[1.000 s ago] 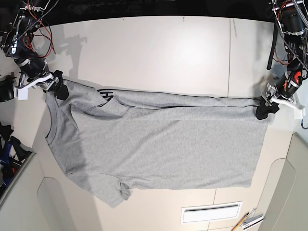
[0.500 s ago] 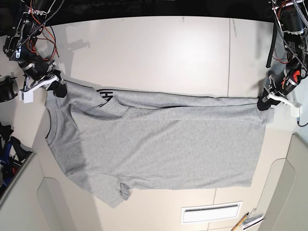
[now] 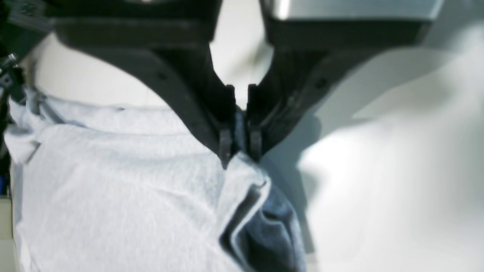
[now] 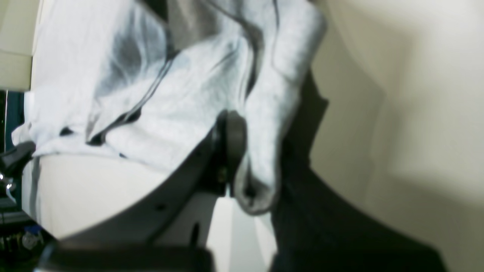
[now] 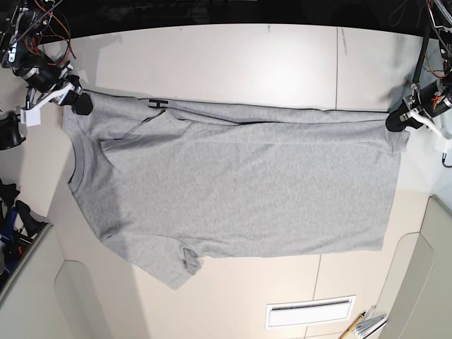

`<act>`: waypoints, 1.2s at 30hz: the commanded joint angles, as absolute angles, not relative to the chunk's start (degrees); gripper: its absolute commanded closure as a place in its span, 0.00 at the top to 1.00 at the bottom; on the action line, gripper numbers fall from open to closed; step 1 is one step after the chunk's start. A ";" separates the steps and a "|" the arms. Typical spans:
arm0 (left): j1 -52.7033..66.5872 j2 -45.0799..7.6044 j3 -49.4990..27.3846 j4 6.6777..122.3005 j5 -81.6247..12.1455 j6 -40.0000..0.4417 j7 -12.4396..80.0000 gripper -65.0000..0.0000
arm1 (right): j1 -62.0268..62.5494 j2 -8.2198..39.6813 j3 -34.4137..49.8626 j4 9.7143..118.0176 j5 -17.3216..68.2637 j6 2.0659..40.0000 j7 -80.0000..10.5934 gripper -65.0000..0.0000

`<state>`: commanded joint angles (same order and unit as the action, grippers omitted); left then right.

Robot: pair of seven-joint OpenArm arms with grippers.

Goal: Fold the T-shirt properly
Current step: 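Lift the shoulder edge and pull it back toward the robot, then release the shoulder edge and reach both grippers to the shirt's hem corners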

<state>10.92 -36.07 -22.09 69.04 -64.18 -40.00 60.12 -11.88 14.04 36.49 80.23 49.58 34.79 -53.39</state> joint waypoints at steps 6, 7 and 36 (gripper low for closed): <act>19.49 -36.05 -22.11 78.17 -64.97 -40.00 60.64 0.00 | -18.22 14.46 38.65 85.47 53.63 34.98 -56.66 0.00; 20.67 -36.05 -22.15 79.53 -64.95 -40.00 60.82 0.00 | -19.20 14.46 39.11 86.98 53.60 34.98 -56.88 0.00; 32.71 -35.73 -29.67 88.86 -65.36 -40.00 62.87 0.41 | -27.46 18.41 42.15 94.72 52.71 34.28 -59.59 0.49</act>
